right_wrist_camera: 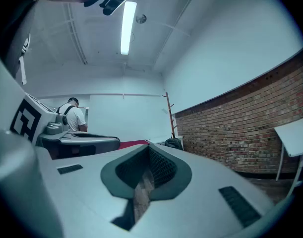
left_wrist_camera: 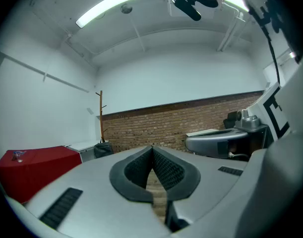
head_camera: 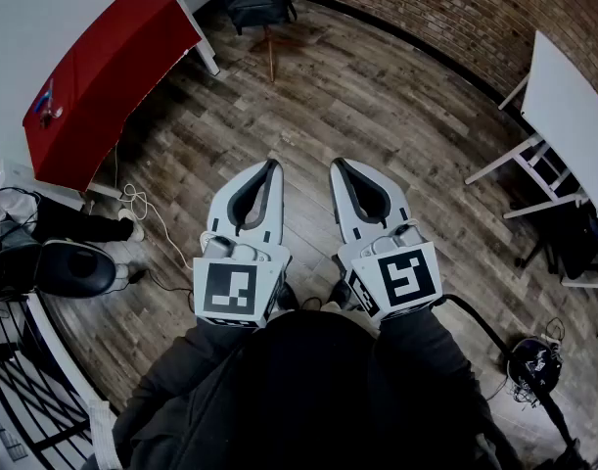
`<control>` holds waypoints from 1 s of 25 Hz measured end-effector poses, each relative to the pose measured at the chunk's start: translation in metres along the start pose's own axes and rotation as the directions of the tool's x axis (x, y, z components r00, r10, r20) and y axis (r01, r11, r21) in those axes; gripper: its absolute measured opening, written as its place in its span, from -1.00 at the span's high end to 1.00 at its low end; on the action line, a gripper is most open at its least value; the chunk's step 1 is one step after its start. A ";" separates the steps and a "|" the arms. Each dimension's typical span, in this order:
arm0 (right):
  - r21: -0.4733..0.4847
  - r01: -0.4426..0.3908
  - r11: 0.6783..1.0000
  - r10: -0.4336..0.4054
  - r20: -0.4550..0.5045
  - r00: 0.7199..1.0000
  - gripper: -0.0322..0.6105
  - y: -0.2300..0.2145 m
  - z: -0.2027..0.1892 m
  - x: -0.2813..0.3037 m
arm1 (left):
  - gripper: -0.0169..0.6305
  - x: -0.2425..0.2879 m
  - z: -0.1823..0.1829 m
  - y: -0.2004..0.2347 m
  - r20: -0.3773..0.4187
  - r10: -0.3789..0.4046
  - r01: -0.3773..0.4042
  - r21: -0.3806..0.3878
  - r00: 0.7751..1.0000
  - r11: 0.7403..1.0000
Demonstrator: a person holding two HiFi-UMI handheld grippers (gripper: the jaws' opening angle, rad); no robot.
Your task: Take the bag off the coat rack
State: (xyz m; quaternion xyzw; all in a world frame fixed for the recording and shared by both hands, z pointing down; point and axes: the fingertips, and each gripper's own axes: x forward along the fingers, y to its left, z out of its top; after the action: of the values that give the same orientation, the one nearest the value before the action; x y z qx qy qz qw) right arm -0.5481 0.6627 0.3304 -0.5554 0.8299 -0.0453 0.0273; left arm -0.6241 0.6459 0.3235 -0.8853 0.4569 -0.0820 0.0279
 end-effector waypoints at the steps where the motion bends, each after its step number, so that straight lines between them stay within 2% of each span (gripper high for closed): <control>1: 0.002 -0.003 1.000 0.003 -0.001 1.000 0.88 -0.005 -0.001 -0.002 | 0.92 0.004 -0.001 -0.005 0.006 -0.005 0.005 0.002 1.000 1.000; 4: 0.007 -0.007 1.000 0.007 -0.002 1.000 0.88 -0.021 -0.004 -0.004 | 0.92 0.015 -0.003 -0.018 0.016 -0.016 0.015 0.007 1.000 1.000; 7: 0.020 -0.013 1.000 0.013 0.000 1.000 0.88 -0.033 -0.007 -0.001 | 0.92 0.025 -0.007 -0.021 -0.006 -0.005 0.005 0.003 1.000 1.000; 10: 0.057 -0.040 0.998 0.039 0.012 0.999 0.88 -0.037 -0.009 0.003 | 0.91 0.033 -0.010 -0.022 -0.011 0.002 -0.002 -0.023 1.000 1.000; 12: 0.079 -0.053 0.995 0.052 0.012 0.999 0.88 -0.038 -0.011 0.013 | 0.91 0.037 -0.016 -0.018 -0.017 -0.012 0.012 -0.014 1.000 1.000; 18: 0.064 -0.066 0.996 0.067 -0.001 0.998 0.87 -0.036 -0.017 0.071 | 0.92 0.068 -0.025 0.038 -0.006 0.005 -0.005 -0.032 1.000 0.999; 25: 0.027 -0.068 0.997 0.069 -0.032 0.997 0.87 -0.036 -0.012 0.179 | 0.92 0.128 -0.024 0.126 0.041 -0.001 0.004 -0.063 0.999 0.998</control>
State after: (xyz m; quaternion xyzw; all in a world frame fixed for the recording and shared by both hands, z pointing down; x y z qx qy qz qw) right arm -0.5842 0.4842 0.3474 -0.5253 0.8482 -0.0642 0.0221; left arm -0.6564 0.4691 0.3465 -0.8878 0.4575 -0.0494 0.0091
